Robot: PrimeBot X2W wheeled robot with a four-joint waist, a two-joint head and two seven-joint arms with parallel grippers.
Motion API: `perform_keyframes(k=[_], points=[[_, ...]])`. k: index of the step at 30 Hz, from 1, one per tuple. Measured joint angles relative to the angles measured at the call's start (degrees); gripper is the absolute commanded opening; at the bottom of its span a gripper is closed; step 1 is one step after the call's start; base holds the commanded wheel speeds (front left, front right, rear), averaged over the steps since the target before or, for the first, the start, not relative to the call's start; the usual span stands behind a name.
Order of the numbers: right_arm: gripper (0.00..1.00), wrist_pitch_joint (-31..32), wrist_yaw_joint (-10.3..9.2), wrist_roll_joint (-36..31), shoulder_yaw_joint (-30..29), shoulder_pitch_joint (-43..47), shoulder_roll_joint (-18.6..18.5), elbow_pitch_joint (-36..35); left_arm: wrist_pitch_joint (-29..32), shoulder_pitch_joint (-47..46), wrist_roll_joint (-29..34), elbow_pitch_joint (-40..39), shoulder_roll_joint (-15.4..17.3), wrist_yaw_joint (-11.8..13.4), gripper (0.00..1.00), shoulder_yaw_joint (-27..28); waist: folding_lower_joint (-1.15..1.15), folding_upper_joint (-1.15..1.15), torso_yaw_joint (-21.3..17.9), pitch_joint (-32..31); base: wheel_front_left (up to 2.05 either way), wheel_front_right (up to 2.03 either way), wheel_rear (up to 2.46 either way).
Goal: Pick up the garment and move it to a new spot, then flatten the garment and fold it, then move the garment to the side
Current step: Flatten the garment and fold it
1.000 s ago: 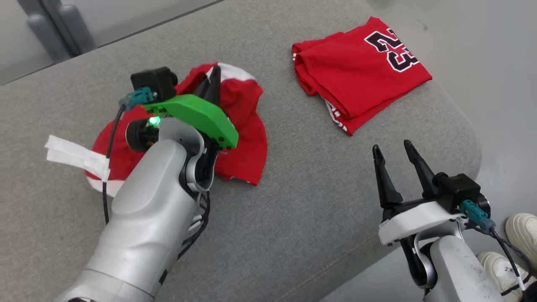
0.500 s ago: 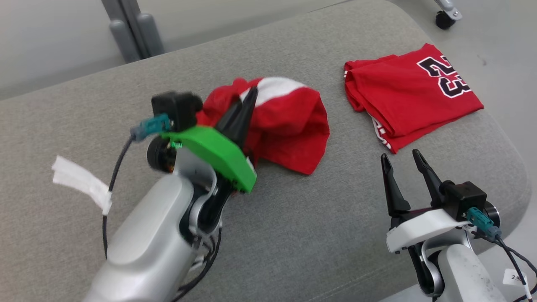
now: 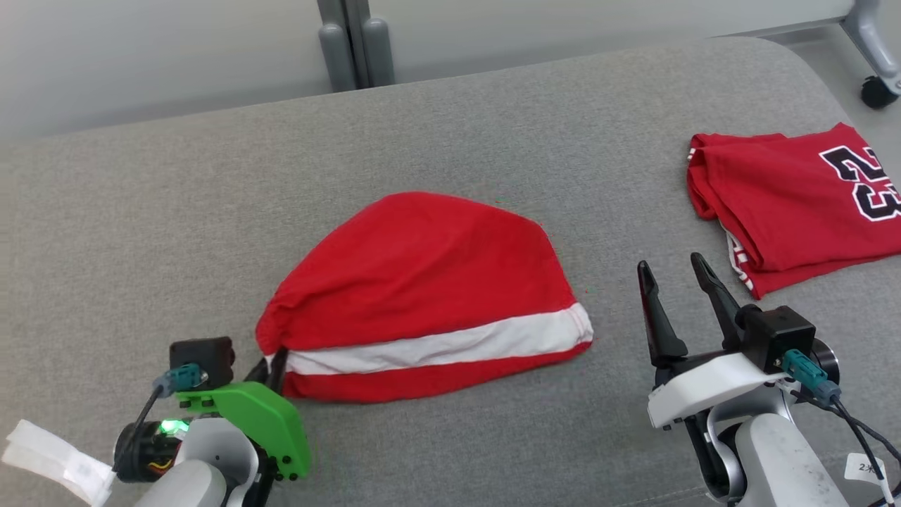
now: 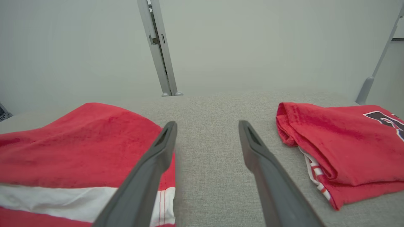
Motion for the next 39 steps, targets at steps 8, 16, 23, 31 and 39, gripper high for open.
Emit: perform_keyframes(k=[8, 16, 23, 31, 39], points=[[1.00, 0.3, 0.00, 0.0, 0.4, -0.2, -0.2, -0.1, -5.3, 0.0, -0.8, 7.6, -2.8, 0.2, 0.42, 2.7, 0.00, 0.00, 1.6, -0.6, 0.00, 0.00, 0.00], [1.00, 0.6, 0.00, 0.0, -0.5, 0.6, -0.8, -0.1, -12.5, 2.0, -2.3, 8.5, -5.2, -1.0, 1.00, 5.0, 0.00, 0.00, 1.2, -2.0, 0.00, 0.00, 0.00], [1.00, 1.3, 0.00, -0.3, -1.3, 1.7, -1.1, -0.7, -21.1, 6.6, -1.4, 7.2, -4.7, -4.6, 1.00, 7.2, 0.00, 0.00, 1.8, -4.1, 0.00, 0.00, 0.00], [1.00, 2.4, 0.00, -0.8, -2.1, 3.8, -1.6, -1.8, -22.7, 10.5, 11.4, 1.3, -8.1, -10.1, 1.00, 18.5, 0.00, 0.00, 3.9, -6.6, 0.00, 0.00, 0.00], [1.00, 2.5, 0.00, -0.7, -1.3, 4.2, -1.6, -2.0, -22.7, 14.7, 25.8, -3.0, -16.8, -18.5, 1.00, 30.5, 0.00, 0.00, 5.5, -8.8, 0.00, 0.00, 0.00]])
